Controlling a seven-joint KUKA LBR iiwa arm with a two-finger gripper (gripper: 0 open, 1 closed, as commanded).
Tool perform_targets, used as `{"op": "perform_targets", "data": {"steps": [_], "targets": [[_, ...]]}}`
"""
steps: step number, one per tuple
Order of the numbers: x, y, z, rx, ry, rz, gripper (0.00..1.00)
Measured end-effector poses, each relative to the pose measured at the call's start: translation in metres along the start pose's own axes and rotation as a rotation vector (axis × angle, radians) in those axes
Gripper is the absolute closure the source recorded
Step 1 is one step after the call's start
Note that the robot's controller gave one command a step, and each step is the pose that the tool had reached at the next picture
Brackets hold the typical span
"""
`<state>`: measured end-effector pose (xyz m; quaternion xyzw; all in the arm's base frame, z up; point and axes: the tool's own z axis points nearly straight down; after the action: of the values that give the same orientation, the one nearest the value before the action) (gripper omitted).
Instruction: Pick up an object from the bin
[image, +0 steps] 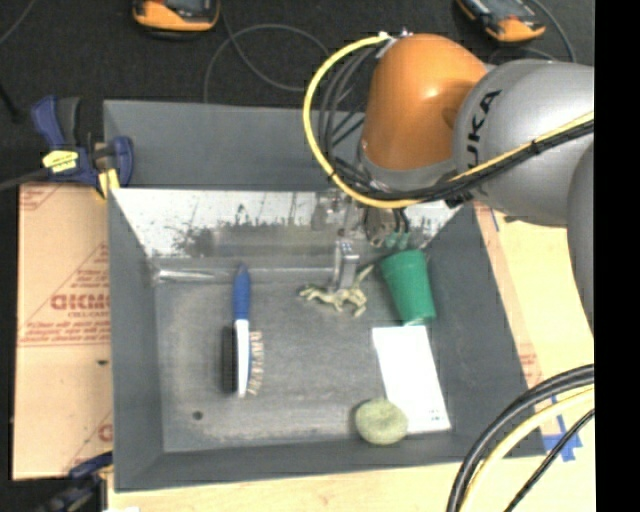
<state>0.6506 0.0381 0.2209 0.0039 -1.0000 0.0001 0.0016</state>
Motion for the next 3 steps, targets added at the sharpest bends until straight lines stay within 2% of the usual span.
{"op": "perform_targets", "data": {"steps": [1,2,3], "targets": [[-0.001,0.0,-0.005,-0.001,-0.008,0.001,0.0],[0.005,0.049,0.043,0.001,-0.015,-0.019,0.0],[0.048,0.091,0.077,0.0,-0.004,-0.135,0.0]]}}
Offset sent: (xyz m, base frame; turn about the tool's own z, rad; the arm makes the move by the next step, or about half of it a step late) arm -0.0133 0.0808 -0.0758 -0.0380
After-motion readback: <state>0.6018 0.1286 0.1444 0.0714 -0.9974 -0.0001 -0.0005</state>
